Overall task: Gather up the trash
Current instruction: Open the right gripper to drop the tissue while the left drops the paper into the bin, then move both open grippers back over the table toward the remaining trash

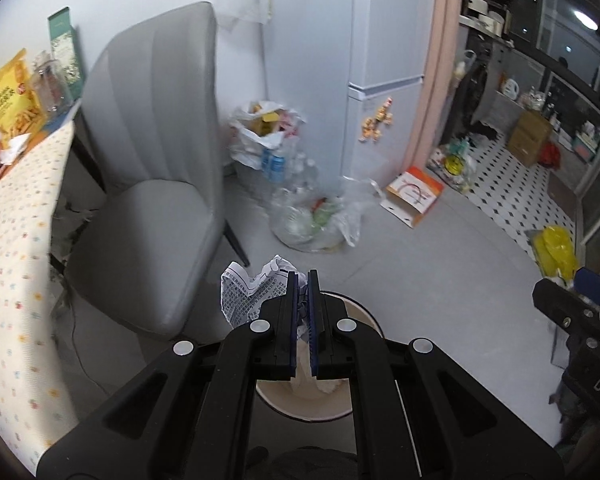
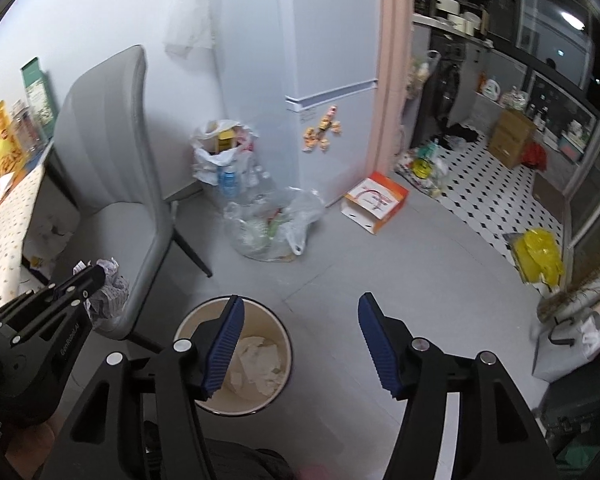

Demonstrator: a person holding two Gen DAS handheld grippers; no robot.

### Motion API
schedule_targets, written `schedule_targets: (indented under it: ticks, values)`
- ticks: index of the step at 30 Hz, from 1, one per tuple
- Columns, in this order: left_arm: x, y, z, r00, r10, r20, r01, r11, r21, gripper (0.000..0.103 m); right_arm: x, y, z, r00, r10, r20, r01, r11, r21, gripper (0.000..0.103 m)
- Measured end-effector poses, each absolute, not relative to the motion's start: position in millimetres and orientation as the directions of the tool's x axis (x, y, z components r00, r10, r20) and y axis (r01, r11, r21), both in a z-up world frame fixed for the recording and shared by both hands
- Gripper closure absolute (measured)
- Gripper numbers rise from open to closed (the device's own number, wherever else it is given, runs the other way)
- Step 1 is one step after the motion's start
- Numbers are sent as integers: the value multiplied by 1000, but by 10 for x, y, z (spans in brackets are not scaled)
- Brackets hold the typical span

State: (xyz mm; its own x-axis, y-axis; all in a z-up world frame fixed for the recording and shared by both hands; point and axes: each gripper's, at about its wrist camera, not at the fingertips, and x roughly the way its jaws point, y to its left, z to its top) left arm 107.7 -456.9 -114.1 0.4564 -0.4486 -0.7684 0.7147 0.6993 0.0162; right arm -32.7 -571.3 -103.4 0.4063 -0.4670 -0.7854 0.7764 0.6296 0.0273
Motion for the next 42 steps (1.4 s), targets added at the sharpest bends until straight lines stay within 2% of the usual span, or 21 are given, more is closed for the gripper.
schedule_targets:
  ticks: [4, 7, 8, 9, 11, 14, 18, 23, 27, 42]
  values:
    - [1055, -4646, -1203, 410, -466, -784, 725, 688, -29, 97, -416, -5752, -1002, 392, -493, -777, 796, 605, 17, 30]
    - [1067, -4662, -1216, 374, -482, -793, 730, 680, -69, 89, -453, -5771, -997, 388, -506, -770, 809, 587, 22, 23]
    - [1071, -4652, -1218, 371, -485, -792, 729, 681, -75, 75, -456, -5774, -1006, 387, -505, -772, 811, 585, 24, 22]
    - [1078, -4637, -1208, 374, -487, -789, 726, 683, -77, 57, -457, -5776, -1015, 387, -503, -773, 812, 583, 28, 21]
    - [1090, -4589, -1160, 399, -492, -774, 717, 694, -71, 43, -444, -5757, -1012, 389, -501, -773, 812, 583, 30, 21]
    - [1129, -4493, -1091, 424, -488, -763, 704, 707, -61, 30, -390, -5732, -1010, 395, -500, -771, 807, 590, 31, 20]
    - [1186, -4350, -972, 466, -474, -747, 681, 731, -40, 19, -326, -5632, -946, 415, -500, -760, 792, 610, 30, 16]
    - [1285, -4027, -741, 546, -441, -712, 617, 787, -15, 10, -228, -5480, -807, 448, -506, -737, 770, 637, 31, 11]
    - [1340, -3718, -568, 603, -405, -687, 556, 831, -3, 7, -122, -5279, -656, 492, -490, -720, 733, 679, 39, 9]
    - [1323, -2086, -113, 775, -233, -587, 260, 965, -38, 6, 356, -3996, -152, 640, -391, -661, 519, 855, -4, 8]
